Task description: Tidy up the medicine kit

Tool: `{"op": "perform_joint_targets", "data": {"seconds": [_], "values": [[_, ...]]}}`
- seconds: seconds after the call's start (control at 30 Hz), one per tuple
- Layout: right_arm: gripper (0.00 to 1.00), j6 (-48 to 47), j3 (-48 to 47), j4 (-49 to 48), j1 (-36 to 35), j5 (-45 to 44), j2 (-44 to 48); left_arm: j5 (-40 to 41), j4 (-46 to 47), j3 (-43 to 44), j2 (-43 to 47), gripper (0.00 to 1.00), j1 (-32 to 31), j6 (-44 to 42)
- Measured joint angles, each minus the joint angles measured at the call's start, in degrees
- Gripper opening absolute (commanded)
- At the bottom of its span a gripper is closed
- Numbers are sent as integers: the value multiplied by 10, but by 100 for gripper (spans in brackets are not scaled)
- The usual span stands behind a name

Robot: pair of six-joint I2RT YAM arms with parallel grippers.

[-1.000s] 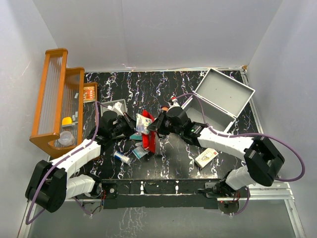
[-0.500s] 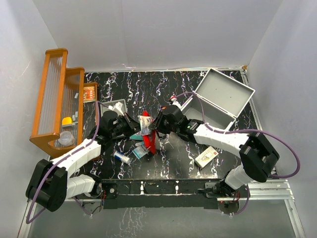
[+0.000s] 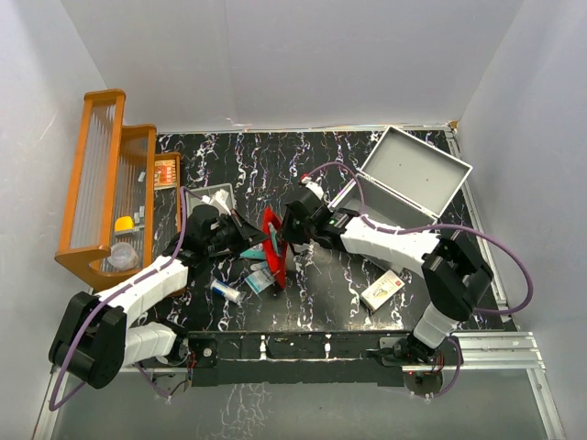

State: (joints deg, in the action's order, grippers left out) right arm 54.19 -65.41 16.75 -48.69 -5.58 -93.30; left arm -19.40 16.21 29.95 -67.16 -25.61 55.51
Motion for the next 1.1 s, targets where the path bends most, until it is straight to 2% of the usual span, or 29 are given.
{"op": "perform_joint_targets", "data": {"seconds": [0.2, 0.57, 0.93, 1.1], "values": [[10, -11, -9, 42, -12, -14, -10, -2, 0, 0, -1, 0, 0, -3], [26, -44, -31, 97, -27, -40, 34, -7, -18, 6, -2, 0, 0, -32], [26, -74, -30, 96, -35, -33, 60, -46, -59, 51, -12, 0, 0, -65], [19, -91, -30, 87, -35, -31, 72, -65, -88, 90, -12, 0, 0, -77]]}}
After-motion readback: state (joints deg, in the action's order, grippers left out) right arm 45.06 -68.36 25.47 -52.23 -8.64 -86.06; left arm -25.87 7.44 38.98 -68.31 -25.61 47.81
